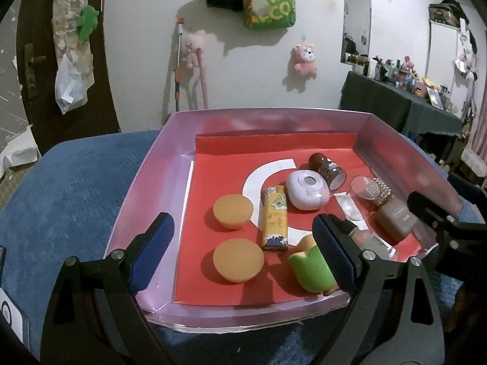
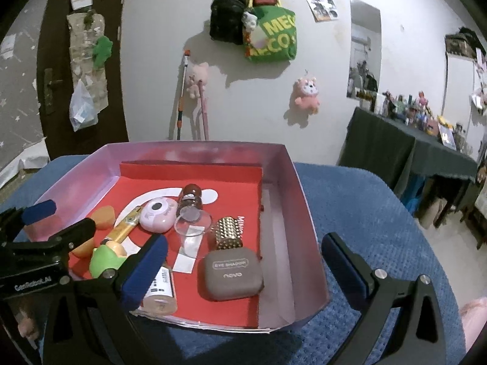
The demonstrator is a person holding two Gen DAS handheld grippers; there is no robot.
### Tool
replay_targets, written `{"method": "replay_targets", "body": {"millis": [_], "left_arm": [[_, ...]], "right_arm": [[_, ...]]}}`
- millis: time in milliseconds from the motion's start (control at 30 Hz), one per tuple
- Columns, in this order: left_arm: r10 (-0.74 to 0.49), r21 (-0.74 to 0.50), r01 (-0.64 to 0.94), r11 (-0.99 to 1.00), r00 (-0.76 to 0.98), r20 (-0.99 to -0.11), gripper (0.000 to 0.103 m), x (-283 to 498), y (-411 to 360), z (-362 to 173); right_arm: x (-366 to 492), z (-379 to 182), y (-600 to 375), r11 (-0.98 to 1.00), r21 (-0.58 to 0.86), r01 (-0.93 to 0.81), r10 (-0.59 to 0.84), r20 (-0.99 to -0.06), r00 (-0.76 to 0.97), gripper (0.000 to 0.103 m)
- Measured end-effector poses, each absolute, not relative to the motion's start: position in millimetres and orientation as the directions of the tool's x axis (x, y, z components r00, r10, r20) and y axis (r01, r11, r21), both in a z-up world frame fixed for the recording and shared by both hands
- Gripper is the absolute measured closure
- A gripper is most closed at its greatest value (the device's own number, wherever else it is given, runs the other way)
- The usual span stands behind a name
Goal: Organize rigid objects
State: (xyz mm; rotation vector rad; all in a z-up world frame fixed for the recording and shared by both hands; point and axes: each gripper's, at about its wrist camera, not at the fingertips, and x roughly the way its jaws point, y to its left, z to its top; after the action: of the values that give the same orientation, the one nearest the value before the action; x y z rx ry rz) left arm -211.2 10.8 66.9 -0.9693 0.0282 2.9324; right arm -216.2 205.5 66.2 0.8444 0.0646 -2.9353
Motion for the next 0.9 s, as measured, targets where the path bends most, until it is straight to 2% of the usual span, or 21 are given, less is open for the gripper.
{"method": "replay_targets", "body": {"millis": [367,900], "left_arm": [[0.038,0.01,-0.054,-0.999,-0.818,-0.573,0.01,-208.7,12.2,69.7],[0.034,0.01,-0.048,-0.999,-0.818,-0.574,0.01,-210.6,10.7,71.6]], "right_arm": [[-210.0,68.9,198.1,-0.993,-0.052,0.11,-0.068,-0.505,-0.861,0.0],[-213.2,67.0,195.2,-0.994,-0.044,0.099,-0.061,-0.526,-0.848,0.0]]}}
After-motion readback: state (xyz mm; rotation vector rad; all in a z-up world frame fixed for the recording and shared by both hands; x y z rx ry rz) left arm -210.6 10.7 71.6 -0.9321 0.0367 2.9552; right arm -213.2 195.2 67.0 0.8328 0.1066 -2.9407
